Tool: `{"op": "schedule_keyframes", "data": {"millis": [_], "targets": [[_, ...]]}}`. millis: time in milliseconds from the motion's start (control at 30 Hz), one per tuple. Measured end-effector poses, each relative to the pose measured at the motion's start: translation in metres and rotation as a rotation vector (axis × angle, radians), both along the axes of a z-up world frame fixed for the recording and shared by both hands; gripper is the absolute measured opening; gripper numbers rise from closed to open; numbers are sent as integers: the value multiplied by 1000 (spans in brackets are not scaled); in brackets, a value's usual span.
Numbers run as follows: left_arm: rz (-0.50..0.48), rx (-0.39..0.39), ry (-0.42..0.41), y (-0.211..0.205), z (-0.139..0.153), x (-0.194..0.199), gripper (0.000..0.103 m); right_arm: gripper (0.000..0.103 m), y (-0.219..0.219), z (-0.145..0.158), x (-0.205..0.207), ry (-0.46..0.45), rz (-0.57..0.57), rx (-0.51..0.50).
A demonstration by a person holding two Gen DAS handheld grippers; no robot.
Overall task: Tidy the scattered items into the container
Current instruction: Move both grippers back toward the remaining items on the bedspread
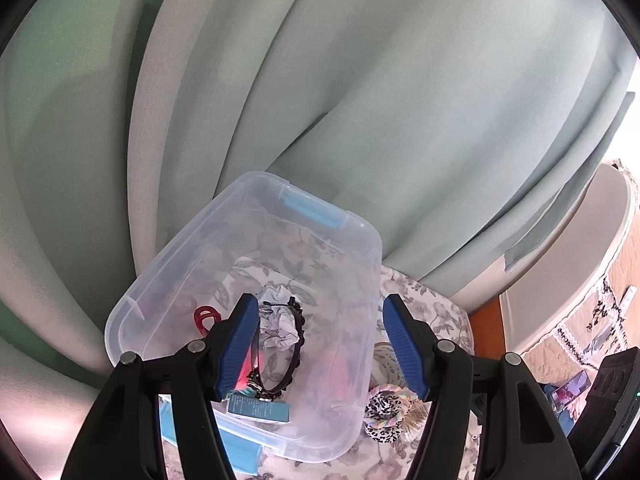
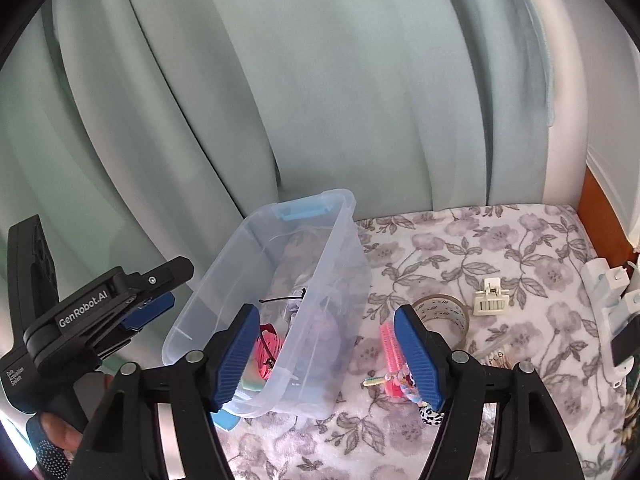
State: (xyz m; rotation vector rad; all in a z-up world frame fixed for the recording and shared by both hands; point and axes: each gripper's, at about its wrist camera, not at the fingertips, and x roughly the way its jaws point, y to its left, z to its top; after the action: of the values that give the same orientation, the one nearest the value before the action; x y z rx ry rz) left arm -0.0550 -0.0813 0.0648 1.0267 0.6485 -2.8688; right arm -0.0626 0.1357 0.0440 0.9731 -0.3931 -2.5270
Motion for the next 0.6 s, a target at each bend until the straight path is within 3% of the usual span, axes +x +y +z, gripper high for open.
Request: {"op": "schedule_keyframes", "data": {"millis": [233, 600], "targets": [[-68, -78, -8, 44, 8, -8, 66, 76, 48, 7, 3, 4, -42, -122], [-179, -300, 14, 128, 20, -1, 66, 77, 115, -7, 18, -21, -121, -258]]}}
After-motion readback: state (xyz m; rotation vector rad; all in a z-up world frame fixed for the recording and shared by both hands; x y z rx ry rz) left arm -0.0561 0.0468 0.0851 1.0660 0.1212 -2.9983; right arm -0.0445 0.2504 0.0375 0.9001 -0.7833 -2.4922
